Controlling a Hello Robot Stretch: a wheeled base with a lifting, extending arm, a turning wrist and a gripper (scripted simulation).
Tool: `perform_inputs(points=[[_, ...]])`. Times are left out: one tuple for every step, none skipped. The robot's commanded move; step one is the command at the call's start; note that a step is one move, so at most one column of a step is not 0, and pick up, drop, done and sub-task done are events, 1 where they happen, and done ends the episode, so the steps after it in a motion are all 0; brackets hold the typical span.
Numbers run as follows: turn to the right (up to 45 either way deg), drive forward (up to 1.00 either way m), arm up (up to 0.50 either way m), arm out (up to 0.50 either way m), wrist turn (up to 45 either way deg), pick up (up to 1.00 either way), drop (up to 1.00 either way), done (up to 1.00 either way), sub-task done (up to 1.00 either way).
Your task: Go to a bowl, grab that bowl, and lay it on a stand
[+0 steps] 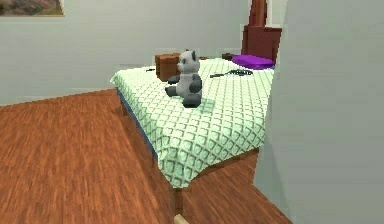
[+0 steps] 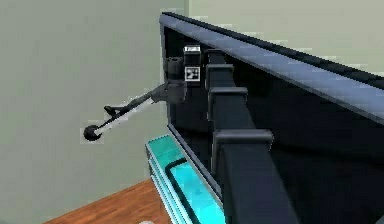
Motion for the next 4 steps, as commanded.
perform_inputs(points=[[0.0, 0.0, 0.0, 0.0, -45.0, 0.0, 0.0, 0.0, 0.0], [0.0, 0.0, 0.0, -0.3, 0.0, 0.0, 0.0, 0.0, 0.0], [-18.0, 0.0, 0.0, 0.0, 0.0, 0.0, 0.0, 0.0, 0.0], [45.0, 0.0, 0.0, 0.0, 0.0, 0.0, 0.0, 0.0, 0.0]])
